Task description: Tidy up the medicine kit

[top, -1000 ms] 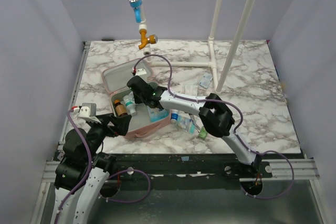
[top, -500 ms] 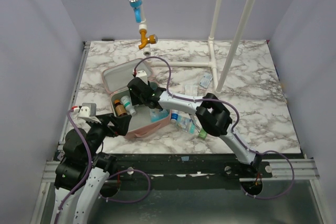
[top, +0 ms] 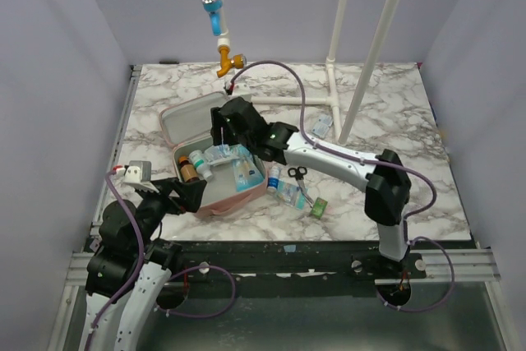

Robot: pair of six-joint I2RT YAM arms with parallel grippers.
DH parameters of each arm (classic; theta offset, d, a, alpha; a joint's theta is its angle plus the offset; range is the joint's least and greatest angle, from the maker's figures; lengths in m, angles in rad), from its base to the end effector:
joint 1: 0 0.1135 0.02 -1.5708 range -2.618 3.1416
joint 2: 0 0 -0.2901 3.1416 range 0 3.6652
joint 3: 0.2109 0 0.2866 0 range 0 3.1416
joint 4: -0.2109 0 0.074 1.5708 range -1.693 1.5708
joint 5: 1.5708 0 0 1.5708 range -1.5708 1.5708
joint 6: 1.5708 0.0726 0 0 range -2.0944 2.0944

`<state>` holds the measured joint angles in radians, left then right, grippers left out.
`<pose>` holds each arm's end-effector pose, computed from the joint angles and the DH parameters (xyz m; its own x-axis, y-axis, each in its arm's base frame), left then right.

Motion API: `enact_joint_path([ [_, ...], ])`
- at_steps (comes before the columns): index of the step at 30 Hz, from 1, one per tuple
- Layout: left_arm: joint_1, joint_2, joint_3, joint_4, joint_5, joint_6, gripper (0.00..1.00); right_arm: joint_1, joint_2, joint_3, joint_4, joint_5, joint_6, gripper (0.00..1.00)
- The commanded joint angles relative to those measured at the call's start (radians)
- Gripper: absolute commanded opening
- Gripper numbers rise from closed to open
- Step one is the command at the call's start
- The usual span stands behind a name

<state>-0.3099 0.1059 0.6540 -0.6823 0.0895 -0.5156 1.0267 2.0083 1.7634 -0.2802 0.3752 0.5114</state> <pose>0.0785 -0.0319 0.3218 -0.3022 -0.4189 -0.8563 0.2748 0.8219 -0.4990 0.3084 0.4584 0.2956 -0.5356 -0.0055 -0.8445 -0.4241 0.8665 0.2633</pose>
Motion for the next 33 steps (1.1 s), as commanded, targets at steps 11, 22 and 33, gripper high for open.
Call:
enact_joint_path([
  [11,-0.005,0.061,-0.017,0.036,0.338,-0.085,0.94,-0.001,-0.506,-0.532,-0.139,0.131,0.073,0.7],
  [22,-0.006,0.063,-0.08,0.039,0.437,-0.232,0.9,0.0,-0.758,-0.826,-0.28,0.199,0.238,0.72],
  [33,-0.203,0.273,-0.088,0.119,0.334,-0.292,0.87,0.0,-0.767,-0.963,-0.415,0.227,0.485,0.72],
])
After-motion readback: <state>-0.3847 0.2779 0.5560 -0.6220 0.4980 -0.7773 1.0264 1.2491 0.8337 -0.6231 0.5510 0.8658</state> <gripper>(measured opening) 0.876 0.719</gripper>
